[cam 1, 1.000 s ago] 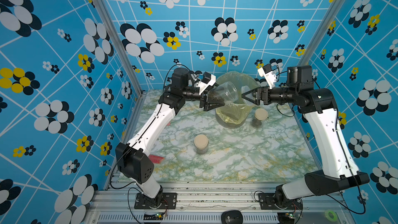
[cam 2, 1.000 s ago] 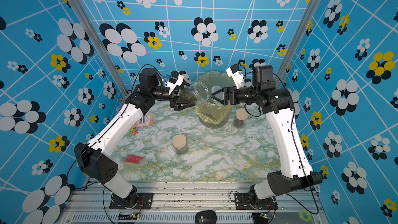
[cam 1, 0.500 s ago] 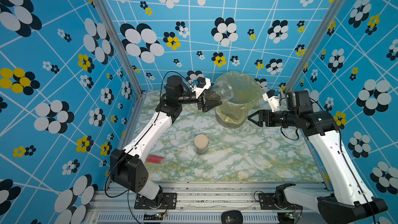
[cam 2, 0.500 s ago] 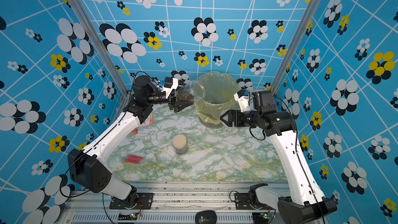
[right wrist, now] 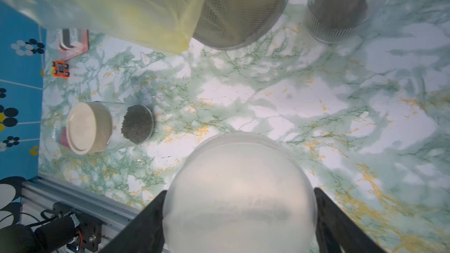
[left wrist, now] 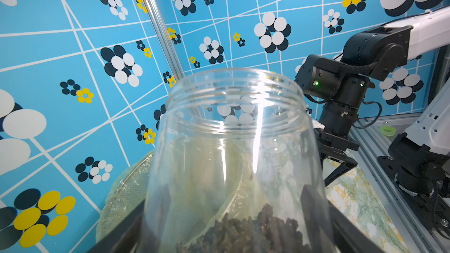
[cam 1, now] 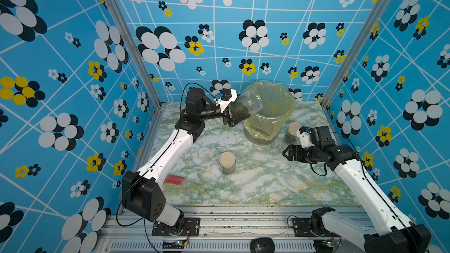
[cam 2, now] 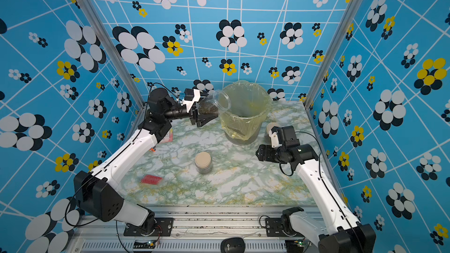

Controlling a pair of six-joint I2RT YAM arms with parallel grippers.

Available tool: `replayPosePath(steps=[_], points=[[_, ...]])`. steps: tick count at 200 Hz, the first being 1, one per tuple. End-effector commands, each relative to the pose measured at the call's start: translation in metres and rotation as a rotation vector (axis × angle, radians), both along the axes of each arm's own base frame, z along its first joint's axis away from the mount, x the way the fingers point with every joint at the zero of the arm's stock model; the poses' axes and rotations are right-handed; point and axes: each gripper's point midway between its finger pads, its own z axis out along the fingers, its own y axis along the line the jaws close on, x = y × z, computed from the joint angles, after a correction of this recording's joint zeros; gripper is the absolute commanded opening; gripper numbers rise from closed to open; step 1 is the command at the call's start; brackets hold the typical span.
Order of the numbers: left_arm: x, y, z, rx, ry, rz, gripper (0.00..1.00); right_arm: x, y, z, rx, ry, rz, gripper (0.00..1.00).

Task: Empty moldy tea leaves from jars
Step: Place the lid at the center of the board.

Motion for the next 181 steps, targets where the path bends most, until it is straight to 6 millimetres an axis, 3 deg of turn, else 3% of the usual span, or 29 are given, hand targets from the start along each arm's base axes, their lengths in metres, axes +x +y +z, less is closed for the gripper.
replayPosePath(steps=[1,79,181], points=[[-0.01,0.002,0.015,-0.017,-0.051,0.006,0.46,0.016,-0.013,-0.013,-0.043,-0.043,-0.095,0.62],[-0.014,-0.005,0.009,0.001,-0.042,0.0,0.46,0.031,-0.024,-0.084,-0.115,0.033,-0.176,0.65],[-0.021,-0.004,0.01,0.023,-0.05,0.008,0.46,0.048,-0.03,-0.132,-0.202,0.127,-0.183,0.74]])
